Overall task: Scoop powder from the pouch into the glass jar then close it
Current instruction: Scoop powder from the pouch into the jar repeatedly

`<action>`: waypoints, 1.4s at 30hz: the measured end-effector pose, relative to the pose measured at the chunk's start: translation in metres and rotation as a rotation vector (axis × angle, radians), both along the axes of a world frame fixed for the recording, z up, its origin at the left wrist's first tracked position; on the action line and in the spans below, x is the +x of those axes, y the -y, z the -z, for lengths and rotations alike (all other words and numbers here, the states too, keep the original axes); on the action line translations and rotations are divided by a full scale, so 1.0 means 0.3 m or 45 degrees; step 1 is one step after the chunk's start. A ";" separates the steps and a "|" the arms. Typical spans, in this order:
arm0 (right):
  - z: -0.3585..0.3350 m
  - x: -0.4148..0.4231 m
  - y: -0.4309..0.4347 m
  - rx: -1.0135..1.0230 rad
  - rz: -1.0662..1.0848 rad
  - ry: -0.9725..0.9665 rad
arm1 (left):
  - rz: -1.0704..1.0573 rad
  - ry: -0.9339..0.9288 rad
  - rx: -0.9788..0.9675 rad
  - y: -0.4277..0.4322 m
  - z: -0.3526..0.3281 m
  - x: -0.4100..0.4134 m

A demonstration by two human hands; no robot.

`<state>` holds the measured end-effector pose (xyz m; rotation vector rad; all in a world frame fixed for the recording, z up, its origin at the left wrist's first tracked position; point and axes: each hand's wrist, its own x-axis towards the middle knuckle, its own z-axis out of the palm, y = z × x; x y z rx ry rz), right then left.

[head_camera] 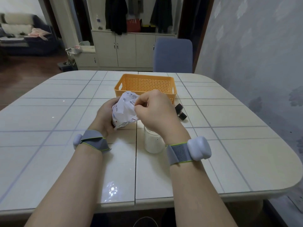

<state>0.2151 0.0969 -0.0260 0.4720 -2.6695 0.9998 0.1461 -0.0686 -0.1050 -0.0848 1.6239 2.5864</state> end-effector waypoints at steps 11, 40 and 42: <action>-0.004 0.009 -0.091 -1.057 0.146 0.351 | -0.078 0.131 -0.018 0.007 0.007 -0.010; 0.049 0.088 -0.314 -1.489 0.110 0.379 | -0.305 0.199 -0.239 0.037 0.029 -0.022; 0.059 0.087 -0.319 -1.445 0.099 0.364 | -0.299 0.190 -0.230 0.037 0.029 -0.023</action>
